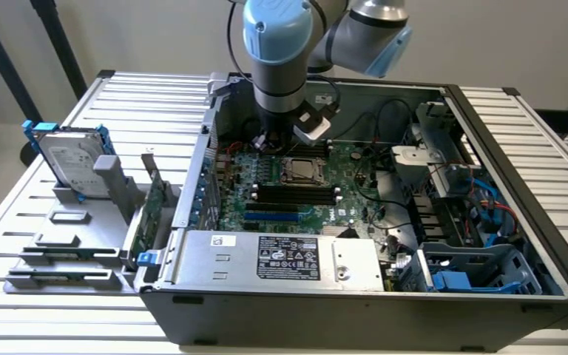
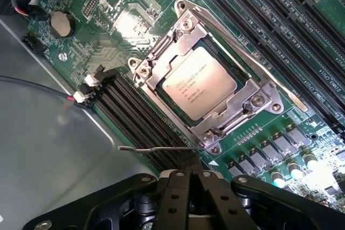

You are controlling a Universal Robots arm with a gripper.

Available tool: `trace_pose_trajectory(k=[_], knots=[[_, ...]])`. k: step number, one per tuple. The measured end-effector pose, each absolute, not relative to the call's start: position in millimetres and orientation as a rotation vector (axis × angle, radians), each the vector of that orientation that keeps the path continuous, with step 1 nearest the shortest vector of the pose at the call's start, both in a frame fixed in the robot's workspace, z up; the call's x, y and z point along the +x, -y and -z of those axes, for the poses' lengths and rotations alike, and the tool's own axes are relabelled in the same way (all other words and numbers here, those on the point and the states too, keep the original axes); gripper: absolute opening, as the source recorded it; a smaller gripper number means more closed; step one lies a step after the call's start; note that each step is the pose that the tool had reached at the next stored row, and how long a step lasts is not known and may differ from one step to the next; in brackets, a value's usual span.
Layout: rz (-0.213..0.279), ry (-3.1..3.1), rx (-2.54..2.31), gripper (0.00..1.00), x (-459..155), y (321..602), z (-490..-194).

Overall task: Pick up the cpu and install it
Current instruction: 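Install the first cpu locking lever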

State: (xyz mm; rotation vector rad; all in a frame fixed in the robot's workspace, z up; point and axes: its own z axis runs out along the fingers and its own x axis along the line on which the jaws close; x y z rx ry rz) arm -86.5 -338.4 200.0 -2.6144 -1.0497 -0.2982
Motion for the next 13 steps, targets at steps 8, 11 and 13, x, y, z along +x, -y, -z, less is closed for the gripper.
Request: trace_pose_trajectory(k=[8,11,13], knots=[[0.298,1.049,-2.614,0.11,-85.3,339.6,-199.9],[0.298,1.049,-2.614,0.11,-85.1,340.1,-199.9],[0.298,1.049,-2.614,0.11,-84.9,340.5,-199.9]])
